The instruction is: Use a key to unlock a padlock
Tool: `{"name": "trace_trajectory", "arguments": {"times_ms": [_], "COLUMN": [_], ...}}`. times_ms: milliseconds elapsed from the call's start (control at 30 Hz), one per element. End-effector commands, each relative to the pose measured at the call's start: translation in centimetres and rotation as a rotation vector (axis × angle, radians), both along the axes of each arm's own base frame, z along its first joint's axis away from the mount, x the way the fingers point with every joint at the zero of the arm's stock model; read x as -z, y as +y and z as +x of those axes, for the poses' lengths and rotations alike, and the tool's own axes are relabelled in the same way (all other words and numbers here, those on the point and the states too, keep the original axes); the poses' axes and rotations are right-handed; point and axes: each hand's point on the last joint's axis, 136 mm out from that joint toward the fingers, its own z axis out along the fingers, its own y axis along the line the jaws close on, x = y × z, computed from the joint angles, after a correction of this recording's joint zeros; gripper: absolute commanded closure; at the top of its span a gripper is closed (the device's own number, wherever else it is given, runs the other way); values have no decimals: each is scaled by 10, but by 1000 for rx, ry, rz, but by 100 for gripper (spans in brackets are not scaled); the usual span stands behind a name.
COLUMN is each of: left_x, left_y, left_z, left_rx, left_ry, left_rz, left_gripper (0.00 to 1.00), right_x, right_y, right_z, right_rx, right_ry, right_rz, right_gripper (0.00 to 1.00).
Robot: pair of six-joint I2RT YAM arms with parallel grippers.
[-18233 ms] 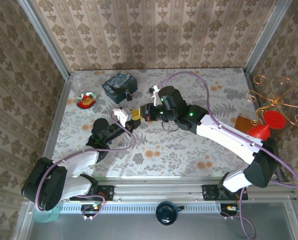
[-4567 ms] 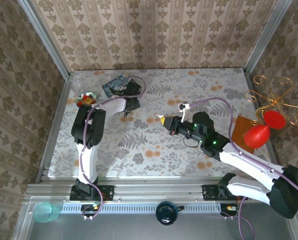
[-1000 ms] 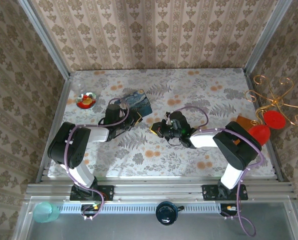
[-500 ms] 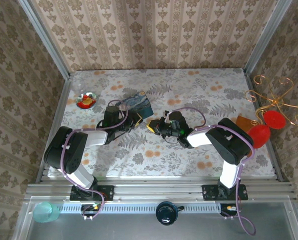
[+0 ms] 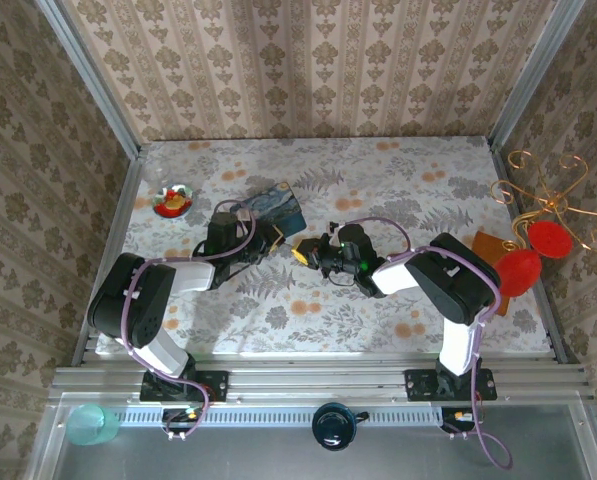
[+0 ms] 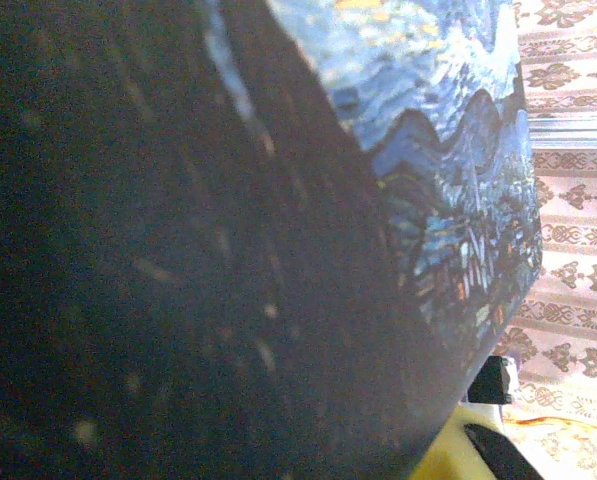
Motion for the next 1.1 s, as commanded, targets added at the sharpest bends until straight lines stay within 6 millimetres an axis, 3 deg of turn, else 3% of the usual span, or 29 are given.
{"name": "trace_trajectory", "arguments": {"times_ms": [0, 433, 533, 633, 667, 1067], "left_x": [-21, -40, -43, -44, -44, -46], "left_y": [-12, -19, -19, -20, -29, -31], "left_z": [-9, -11, -11, -11, -18, -20], "left_rx": [57, 86, 97, 99, 126, 129], "left_ry": [-17, -48, -56, -57, -55, -56], "left_rz": [-72, -93, -84, -88, -90, -97], "left_gripper": [95, 94, 94, 94, 94, 94], "right_x": [-21, -12, -18, -13, -11, -10], "right_y": [6, 4, 6, 3, 2, -1], "right_z": [9, 11, 11, 11, 12, 16], "right_rx": [14, 29, 24, 27, 35, 58], "right_ry": [-63, -1, 8, 28, 36, 49], "right_rz": [71, 94, 114, 79, 84, 128], "right_gripper": [100, 100, 100, 100, 100, 100]}}
